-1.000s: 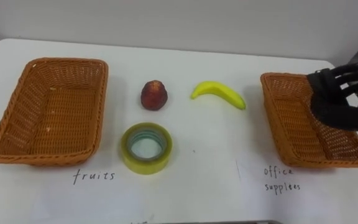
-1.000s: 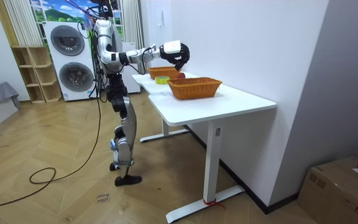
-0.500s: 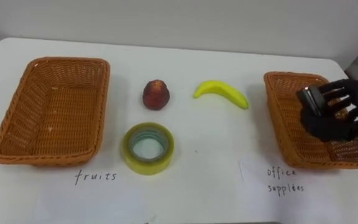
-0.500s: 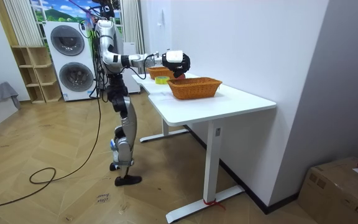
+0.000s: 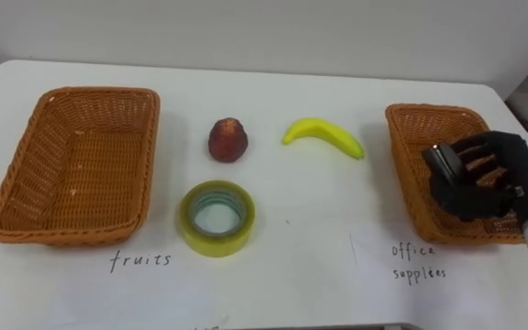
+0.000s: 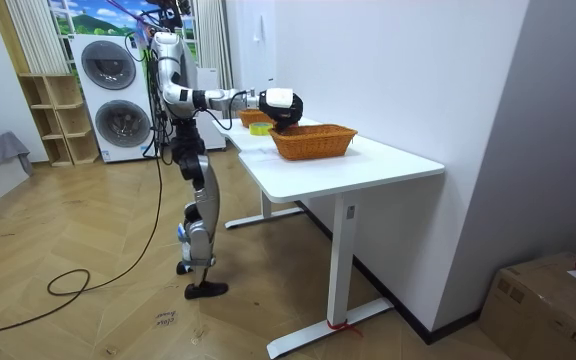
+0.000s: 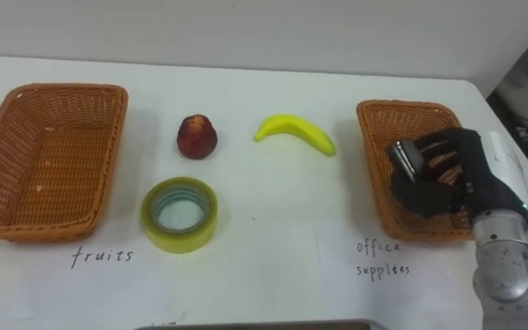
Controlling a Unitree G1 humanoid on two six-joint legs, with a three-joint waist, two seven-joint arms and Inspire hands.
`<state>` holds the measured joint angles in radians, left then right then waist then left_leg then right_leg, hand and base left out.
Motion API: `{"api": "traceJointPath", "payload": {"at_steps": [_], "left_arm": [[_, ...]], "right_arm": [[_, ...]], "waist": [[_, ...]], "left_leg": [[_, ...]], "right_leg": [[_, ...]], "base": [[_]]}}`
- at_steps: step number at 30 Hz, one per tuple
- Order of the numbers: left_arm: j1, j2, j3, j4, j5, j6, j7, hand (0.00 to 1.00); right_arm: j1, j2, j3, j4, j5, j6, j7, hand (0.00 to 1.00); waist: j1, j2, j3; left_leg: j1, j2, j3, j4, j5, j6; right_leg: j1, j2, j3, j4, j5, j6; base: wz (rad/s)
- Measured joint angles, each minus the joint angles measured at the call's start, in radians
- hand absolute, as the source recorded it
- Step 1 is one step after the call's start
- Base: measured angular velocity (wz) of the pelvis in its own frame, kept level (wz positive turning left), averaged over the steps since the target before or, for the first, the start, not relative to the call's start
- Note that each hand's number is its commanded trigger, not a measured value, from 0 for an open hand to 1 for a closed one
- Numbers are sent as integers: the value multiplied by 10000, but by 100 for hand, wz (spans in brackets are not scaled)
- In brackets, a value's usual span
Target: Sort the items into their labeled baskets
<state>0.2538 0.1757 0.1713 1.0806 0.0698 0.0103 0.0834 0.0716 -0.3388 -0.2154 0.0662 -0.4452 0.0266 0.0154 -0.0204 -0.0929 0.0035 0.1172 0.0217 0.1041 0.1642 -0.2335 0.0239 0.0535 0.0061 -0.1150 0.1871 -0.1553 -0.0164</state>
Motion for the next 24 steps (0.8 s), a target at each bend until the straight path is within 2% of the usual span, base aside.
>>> {"api": "traceJointPath", "payload": {"at_steps": [8, 9, 10, 11, 24], "left_arm": [[0, 0, -12, 0, -2, 65, 0, 0], [0, 0, -13, 0, -1, 65, 0, 0], [-1, 0, -14, 0, -2, 65, 0, 0], [-1, 0, -16, 0, -4, 65, 0, 0], [-4, 0, -27, 0, -2, 70, 0, 0]], "right_arm": [[0, 0, 0, 0, -199, 4, 131, 100], [0, 0, 0, 0, -213, 4, 136, 82], [0, 0, 0, 0, -249, 4, 149, 24], [0, 0, 0, 0, -291, 5, 177, 0], [-2, 0, -5, 0, -323, 7, 210, 0]], "waist": [[4, -25, -12], [4, -26, -12], [3, -26, -11], [3, -27, -10], [9, -54, 4]], "left_leg": [[3, -1, 0, 3, 0, 0], [3, -1, 0, 3, 0, 0], [3, -1, 0, 3, 0, 0], [3, -1, 0, 3, 0, 0], [2, -2, 2, -4, 0, 0]], "right_leg": [[0, -2, 13, -1, 0, 0], [0, -2, 13, -1, 0, 0], [0, -4, 14, -2, 0, 0], [0, -5, 16, -2, 0, 0], [0, 2, 22, -5, 0, 0]], "base": [[0], [0], [0], [0], [0]]}}
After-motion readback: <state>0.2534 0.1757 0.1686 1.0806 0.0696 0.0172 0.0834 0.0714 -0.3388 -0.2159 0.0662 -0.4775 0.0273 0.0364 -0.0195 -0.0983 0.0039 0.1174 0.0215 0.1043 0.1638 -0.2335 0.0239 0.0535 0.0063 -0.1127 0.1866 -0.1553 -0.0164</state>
